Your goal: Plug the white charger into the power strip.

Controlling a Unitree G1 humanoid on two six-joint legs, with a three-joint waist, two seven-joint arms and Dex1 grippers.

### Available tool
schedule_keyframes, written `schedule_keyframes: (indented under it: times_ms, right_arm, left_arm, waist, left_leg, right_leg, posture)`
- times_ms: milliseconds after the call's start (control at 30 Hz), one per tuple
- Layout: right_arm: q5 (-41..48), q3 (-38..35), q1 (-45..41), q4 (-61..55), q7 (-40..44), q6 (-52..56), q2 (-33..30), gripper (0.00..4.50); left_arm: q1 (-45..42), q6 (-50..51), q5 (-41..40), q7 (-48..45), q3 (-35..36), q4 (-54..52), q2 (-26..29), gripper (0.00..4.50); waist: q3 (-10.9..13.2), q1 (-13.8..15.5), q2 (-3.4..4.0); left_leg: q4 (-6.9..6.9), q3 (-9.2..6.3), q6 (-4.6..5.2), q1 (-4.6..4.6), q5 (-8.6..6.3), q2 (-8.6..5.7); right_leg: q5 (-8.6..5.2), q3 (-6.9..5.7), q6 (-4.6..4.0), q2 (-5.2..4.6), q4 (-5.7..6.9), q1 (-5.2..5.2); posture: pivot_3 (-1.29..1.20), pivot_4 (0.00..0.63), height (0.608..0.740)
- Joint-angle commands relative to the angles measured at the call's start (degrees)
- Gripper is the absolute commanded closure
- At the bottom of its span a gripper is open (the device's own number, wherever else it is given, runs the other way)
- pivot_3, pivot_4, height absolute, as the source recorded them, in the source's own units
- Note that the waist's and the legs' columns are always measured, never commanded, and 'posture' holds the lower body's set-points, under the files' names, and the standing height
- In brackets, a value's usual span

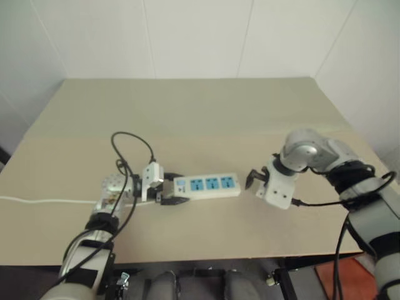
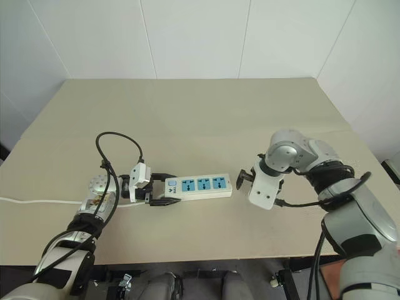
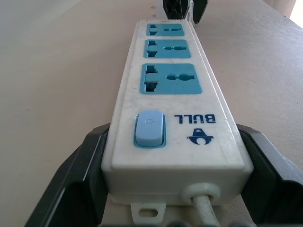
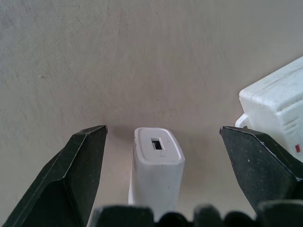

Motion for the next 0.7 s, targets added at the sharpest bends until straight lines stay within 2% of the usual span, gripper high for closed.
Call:
schedule_keyframes:
  times_ms: [33,200,300,567,600,700]
  right_arm:
    - [-0.5,-0.1,-1.7,0.4,-0.4,-1.3,-0.5,0.0]
    - [-2.2,0.3,-2.3,1.7,-1.5,-2.6,-0.4,0.0]
    - [-3.7,0.6,-2.7,2.5,-2.5,-3.5,-0.4,0.56]
    - [-3.9,1.1,-2.8,2.6,-3.3,-4.2,-0.4,3.19]
    - [-3.7,1.2,-2.7,2.4,-3.4,-4.1,-0.4,3.38]
    - [-3.5,0.9,-2.4,1.7,-4.1,-4.0,-0.6,3.38]
  left_arm:
    - [0.9,0.0,0.1,0.4,-0.6,-1.6,0.6,1.21]
    - [1.4,-0.2,0.3,0.6,-0.8,-1.7,0.8,1.21]
    - [1.4,-0.3,0.5,0.7,-1.0,-1.6,0.8,1.21]
    - [1.3,-0.7,0.9,0.7,-1.5,-1.2,1.1,1.21]
    - [1.3,-0.7,0.9,0.7,-1.5,-1.2,1.1,1.21]
    - [1.2,-0.8,1.0,0.6,-1.6,-1.1,1.2,1.21]
  waist:
    - [0.0,0.0,0.0]
    - [0.0,0.0,0.01]
    - [0.0,-0.1,0.01]
    - [0.0,-0.1,0.01]
    - [0.0,-0.1,0.01]
    - [0.0,-0.2,0.01]
  left_leg:
    - [0.0,0.0,0.0,0.0,0.0,0.0]
    - [0.0,0.01,0.0,0.02,0.0,-0.01]
    - [0.0,0.01,0.0,0.03,0.0,-0.01]
    - [0.0,0.01,0.0,0.05,0.0,-0.01]
    - [0.0,0.01,0.0,0.05,0.0,-0.01]
    - [0.0,0.01,0.0,0.05,0.0,-0.01]
  right_leg:
    - [0.0,0.0,0.0,0.0,0.0,0.0]
    - [0.0,0.0,0.0,0.0,0.0,0.0]
    - [0.0,0.0,0.0,0.0,0.0,0.0]
    - [0.0,0.0,0.0,0.0,0.01,0.02]
    - [0.0,0.0,0.0,0.0,0.01,0.02]
    - [0.0,0.0,0.0,0.0,0.01,0.02]
  posture:
    - [0.0,0.15,0.74]
    - [0.0,0.15,0.74]
    - [0.0,0.15,0.74]
    - [0.0,0.15,0.74]
    - [0.0,0.15,0.74]
    - [0.0,0.15,0.74]
